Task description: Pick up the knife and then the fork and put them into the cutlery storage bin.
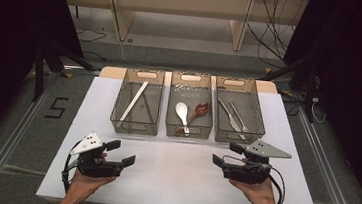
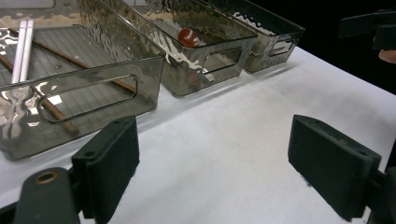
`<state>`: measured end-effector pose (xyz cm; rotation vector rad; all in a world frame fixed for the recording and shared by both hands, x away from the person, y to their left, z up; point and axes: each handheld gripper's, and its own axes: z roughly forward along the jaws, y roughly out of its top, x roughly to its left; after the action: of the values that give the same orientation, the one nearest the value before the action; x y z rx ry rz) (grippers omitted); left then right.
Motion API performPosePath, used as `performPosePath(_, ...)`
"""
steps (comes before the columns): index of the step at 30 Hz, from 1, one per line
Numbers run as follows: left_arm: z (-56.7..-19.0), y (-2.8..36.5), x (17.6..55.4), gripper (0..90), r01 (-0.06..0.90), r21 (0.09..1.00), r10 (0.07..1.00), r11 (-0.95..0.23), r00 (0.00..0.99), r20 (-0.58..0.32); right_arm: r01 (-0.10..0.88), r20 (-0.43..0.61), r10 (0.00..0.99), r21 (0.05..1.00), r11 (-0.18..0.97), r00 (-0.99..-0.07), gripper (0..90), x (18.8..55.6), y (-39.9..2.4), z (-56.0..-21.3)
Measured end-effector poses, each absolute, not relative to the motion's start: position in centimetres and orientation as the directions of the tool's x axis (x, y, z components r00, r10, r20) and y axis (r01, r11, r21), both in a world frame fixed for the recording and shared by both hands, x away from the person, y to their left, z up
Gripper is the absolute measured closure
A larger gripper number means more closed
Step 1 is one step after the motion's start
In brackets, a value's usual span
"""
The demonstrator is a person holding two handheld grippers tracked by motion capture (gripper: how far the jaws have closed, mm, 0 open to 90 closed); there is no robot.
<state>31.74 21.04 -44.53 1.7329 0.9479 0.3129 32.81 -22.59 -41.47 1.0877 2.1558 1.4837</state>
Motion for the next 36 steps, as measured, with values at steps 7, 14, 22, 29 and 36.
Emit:
performPosePath(7, -44.6, 20.9, 31.7, 15.9, 0.443, 0.89, 0.719, -0.107, 0.653, -0.239, 0.399, 0.159, 0.734, 0.902, 0.164, -0.66, 21.6, 32.0, -23.1, -41.9)
performPosePath(14, -44.7, 20.8, 31.7, 15.8, 0.451, 0.885, 0.708, -0.118, 0.663, -0.243, 0.396, 0.148, 0.733, 0.901, 0.177, -0.664, 19.7, 31.4, -23.2, -42.5)
performPosePath(22, -44.7, 20.6, 31.7, 15.8, 0.451, 0.884, 0.705, -0.122, 0.667, -0.243, 0.395, 0.151, 0.74, 0.904, 0.165, -0.656, 18.7, 31.0, -23.6, -42.9)
performPosePath(29, -44.7, 20.7, 31.7, 15.8, 0.45, 0.885, 0.706, -0.122, 0.666, -0.241, 0.393, 0.149, 0.745, 0.905, 0.162, -0.651, 18.7, 31.0, -23.7, -43.0)
performPosePath(36, -44.7, 20.6, 31.7, 15.8, 0.45, 0.885, 0.705, -0.123, 0.667, -0.241, 0.39, 0.145, 0.745, 0.906, 0.163, -0.65, 18.7, 31.0, -23.6, -43.0)
